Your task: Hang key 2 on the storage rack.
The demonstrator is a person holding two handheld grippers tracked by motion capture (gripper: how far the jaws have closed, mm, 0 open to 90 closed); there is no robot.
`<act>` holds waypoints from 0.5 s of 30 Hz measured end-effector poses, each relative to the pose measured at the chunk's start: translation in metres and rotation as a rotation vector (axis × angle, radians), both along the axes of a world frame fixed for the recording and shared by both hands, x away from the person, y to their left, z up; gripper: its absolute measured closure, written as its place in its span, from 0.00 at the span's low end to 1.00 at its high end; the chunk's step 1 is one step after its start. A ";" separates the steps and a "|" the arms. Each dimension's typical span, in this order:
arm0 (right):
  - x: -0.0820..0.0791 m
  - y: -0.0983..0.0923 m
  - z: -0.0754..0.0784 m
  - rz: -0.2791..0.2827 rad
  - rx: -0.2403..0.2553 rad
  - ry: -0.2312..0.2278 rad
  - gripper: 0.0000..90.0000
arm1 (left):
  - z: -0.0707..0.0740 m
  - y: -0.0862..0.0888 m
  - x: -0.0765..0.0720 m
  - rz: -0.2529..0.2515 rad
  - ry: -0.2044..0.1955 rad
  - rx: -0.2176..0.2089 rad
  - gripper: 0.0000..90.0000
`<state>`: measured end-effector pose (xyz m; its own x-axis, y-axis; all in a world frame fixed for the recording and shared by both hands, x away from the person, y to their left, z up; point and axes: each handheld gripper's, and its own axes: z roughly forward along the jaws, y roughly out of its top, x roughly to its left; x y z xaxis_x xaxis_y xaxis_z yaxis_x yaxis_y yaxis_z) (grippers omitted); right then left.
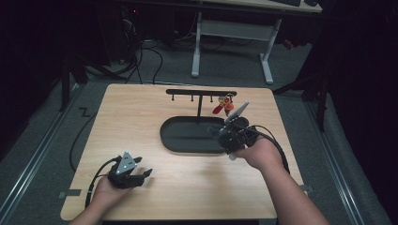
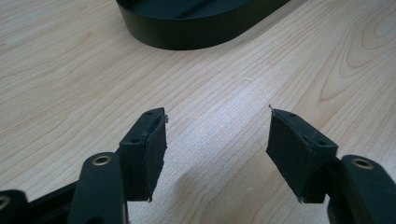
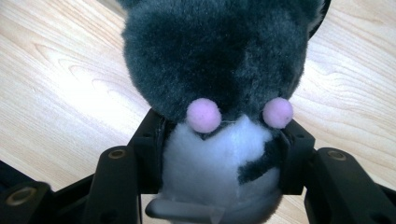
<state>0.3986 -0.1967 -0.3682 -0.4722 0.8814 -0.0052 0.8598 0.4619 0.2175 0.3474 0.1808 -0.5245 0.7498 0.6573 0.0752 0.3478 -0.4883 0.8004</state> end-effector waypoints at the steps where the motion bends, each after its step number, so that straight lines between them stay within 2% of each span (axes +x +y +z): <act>1: 0.003 0.000 0.003 0.000 0.003 -0.003 0.53 | 0.000 0.000 0.000 0.000 0.001 0.000 0.42; 15: 0.022 0.005 0.016 -0.011 0.011 -0.010 0.53 | 0.000 0.000 0.000 -0.002 0.005 -0.002 0.42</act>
